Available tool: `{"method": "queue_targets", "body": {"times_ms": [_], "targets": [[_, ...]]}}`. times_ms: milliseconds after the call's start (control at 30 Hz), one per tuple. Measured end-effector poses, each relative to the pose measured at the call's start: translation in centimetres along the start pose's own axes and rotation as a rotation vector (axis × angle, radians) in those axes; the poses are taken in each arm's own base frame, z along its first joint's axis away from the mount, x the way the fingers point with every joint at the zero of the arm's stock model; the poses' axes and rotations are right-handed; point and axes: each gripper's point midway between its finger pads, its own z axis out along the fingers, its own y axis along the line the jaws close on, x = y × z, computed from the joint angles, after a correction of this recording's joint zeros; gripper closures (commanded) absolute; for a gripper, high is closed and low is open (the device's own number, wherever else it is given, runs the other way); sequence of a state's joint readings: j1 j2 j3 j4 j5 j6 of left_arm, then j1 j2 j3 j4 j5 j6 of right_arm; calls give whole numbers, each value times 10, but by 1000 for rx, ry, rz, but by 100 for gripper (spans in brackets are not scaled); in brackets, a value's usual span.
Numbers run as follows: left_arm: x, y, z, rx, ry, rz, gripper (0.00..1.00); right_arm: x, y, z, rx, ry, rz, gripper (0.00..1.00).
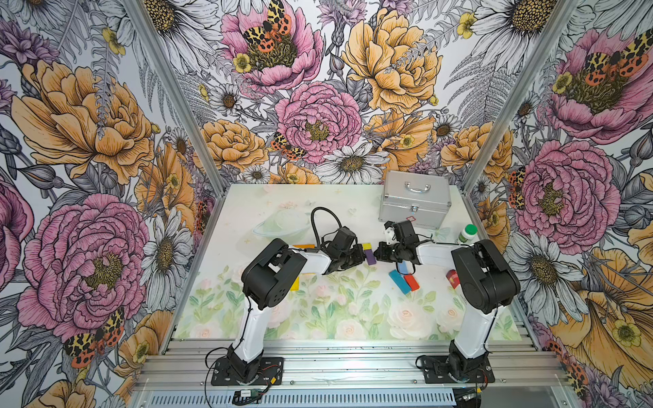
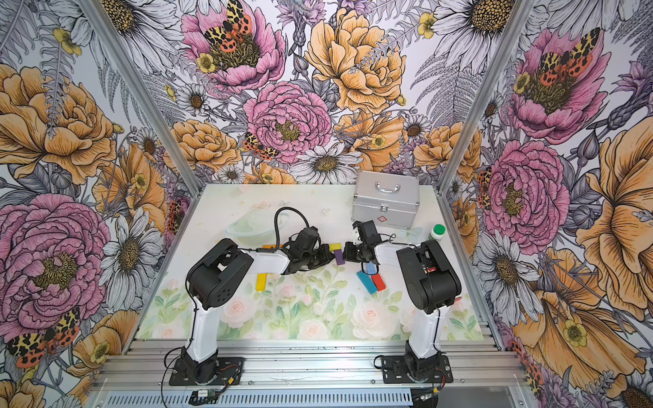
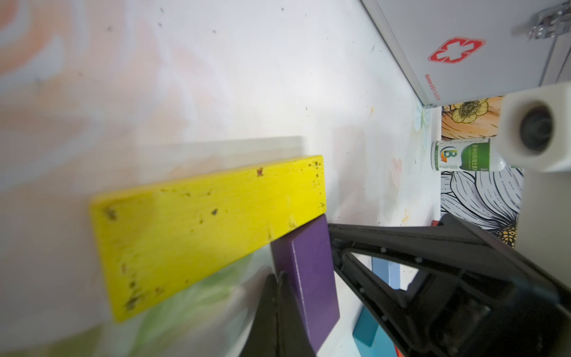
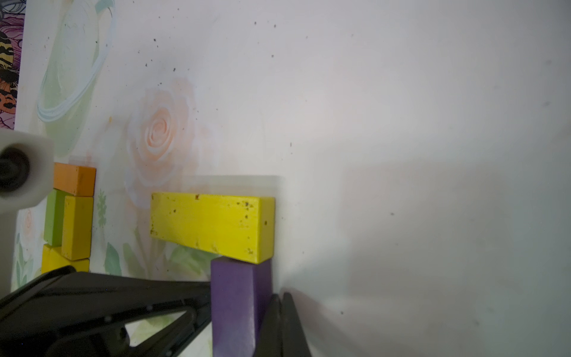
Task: Assemble the letter p with building blocks
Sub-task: Assemble the building block at the center of the board, then pick up the building block from the center of the board.
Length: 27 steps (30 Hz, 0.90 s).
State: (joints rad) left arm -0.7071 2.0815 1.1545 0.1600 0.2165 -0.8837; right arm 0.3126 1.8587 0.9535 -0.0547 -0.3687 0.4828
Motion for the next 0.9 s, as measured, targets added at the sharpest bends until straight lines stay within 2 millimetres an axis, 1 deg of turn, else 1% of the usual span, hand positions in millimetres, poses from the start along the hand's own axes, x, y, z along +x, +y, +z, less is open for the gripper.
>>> {"method": "queue_targets", "body": {"times_ms": [133, 233, 267, 300, 333, 367, 433, 500, 567, 600, 633, 667, 700, 800, 900], "targets": [[-2, 4, -3, -13, -11, -3, 100, 4, -4, -5, 18, 0, 9, 100], [-1, 11, -11, -44, -27, 3, 100, 10, -9, -14, 52, 3, 18, 100], [-1, 13, -14, -56, -34, 9, 100, 13, -11, -19, 68, 5, 19, 97], [-1, 15, -19, -68, -41, 15, 100, 15, -13, -25, 90, 2, 18, 88], [-1, 17, -23, -76, -47, 18, 99, 14, -14, -30, 107, -4, 14, 80], [-1, 17, -27, -83, -53, 20, 95, 12, -14, -39, 127, -18, 3, 75], [-3, 13, -36, -80, -66, 27, 89, 5, -14, -56, 166, -56, -20, 63], [-6, 3, -46, -61, -85, 46, 83, -2, -13, -76, 205, -96, -46, 54], [-10, -6, -54, -40, -102, 59, 77, -4, -15, -89, 245, -112, -65, 49], [-12, -11, -58, -29, -110, 67, 76, -2, -18, -93, 269, -105, -71, 46], [-13, -14, -61, -22, -114, 70, 75, 2, -22, -94, 290, -92, -76, 44], [-13, -18, -64, -14, -118, 78, 74, 6, -27, -94, 313, -73, -76, 38], [-13, -22, -68, -6, -122, 84, 74, 13, -33, -93, 337, -47, -73, 35], [-14, -32, -78, 18, -135, 102, 73, 25, -44, -91, 381, 7, -64, 33], [-13, -37, -90, 36, -147, 114, 73, 32, -50, -90, 407, 33, -59, 34]]}}
